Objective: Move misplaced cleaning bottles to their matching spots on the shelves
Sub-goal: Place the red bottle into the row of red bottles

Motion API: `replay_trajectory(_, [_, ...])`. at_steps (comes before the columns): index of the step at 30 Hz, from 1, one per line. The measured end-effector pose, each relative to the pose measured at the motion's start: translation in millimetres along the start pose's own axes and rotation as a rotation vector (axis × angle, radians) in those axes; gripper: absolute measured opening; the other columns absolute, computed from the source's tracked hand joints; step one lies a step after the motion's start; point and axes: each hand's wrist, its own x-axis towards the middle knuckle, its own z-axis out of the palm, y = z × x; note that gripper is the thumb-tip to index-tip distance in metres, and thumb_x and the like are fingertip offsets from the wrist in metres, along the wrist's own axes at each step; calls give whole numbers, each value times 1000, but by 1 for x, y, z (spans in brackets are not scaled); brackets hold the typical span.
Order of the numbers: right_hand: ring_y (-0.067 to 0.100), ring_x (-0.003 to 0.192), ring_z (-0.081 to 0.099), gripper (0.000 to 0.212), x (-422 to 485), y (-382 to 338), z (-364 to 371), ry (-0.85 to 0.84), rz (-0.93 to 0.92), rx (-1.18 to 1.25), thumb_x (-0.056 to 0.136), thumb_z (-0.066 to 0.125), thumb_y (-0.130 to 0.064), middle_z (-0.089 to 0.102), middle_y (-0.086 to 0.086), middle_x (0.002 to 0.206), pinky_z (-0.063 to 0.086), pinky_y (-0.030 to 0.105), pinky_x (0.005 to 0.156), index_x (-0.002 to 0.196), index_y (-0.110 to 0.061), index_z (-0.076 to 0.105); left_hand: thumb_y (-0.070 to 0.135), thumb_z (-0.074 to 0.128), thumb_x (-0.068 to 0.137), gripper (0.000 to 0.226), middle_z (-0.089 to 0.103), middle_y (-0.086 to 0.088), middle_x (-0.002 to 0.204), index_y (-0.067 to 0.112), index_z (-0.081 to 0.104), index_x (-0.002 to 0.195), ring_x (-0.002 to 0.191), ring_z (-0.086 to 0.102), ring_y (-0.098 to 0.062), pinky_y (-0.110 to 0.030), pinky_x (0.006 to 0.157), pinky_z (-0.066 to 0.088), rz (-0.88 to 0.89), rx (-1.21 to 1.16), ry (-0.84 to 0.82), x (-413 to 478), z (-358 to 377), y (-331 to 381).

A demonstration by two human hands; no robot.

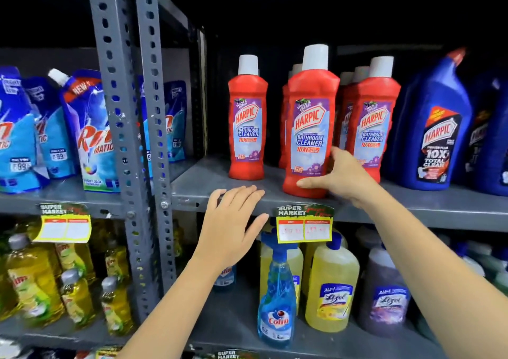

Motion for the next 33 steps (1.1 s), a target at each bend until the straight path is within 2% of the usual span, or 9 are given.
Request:
replay_trajectory(3, [18,102,67,64,6,7,4,15,-1,-18,55,93,-25,71,0,113,53,40,95,111,-19,62,47,35,99,48,55,2,137,19,53,135,128,45,-16,-40,106,28,-8,-1,6,0,1,0])
replay_trajectory(8, [18,107,62,72,31,13,10,-1,37,-44,61,91,-23,66,-1,116,50,33,92,124,-11,58,47,36,99,48,55,2,137,18,53,135,128,46,-16,-40,106,27,-2,1,17,0,0,0])
replay_trajectory(11, [24,113,62,76,49,18,13,5,60,-88,59,92,-25,66,6,124,49,38,98,125,-11,57,47,37,100,48,55,2,137,18,53,134,127,46,-16,-39,106,27,-4,-2,13,0,0,0])
replay_trajectory(16, [24,113,63,84,69,27,13,-52,102,-31,51,95,-27,67,7,124,48,44,103,124,-14,56,47,35,100,49,54,3,138,19,52,135,128,45,-15,-38,108,25,-8,-14,2,-1,-1,0])
replay_trajectory(18, [22,114,62,84,70,32,12,-86,101,86,55,93,-17,65,7,127,48,44,103,128,-15,52,47,35,100,49,54,3,138,19,52,135,128,45,-15,-39,108,25,-8,-13,1,-1,-1,0])
replay_trajectory(21, [21,114,60,73,65,33,11,-136,105,205,71,79,5,62,11,129,49,36,97,134,-10,45,47,35,100,49,54,2,138,18,52,135,128,46,-16,-38,108,24,-10,-11,2,-1,-1,1])
replay_trajectory(25, [23,115,60,73,67,37,7,-190,106,233,76,75,6,62,13,127,49,38,98,139,-9,41,48,34,100,50,54,2,138,18,52,135,128,45,-16,-38,108,24,-10,-12,1,0,-1,1])
replay_trajectory(30, [20,113,60,75,68,40,9,-208,106,246,76,76,3,62,11,127,48,33,93,141,-9,40,47,36,100,49,54,1,138,17,52,135,128,45,-16,-39,107,25,-7,-7,9,-1,0,1])
replay_trajectory(33, [20,111,60,74,68,41,9,-205,109,244,76,77,2,62,11,125,48,34,95,140,-8,41,46,36,100,49,54,1,138,17,52,135,128,45,-17,-39,107,25,-10,-2,11,-1,0,1])
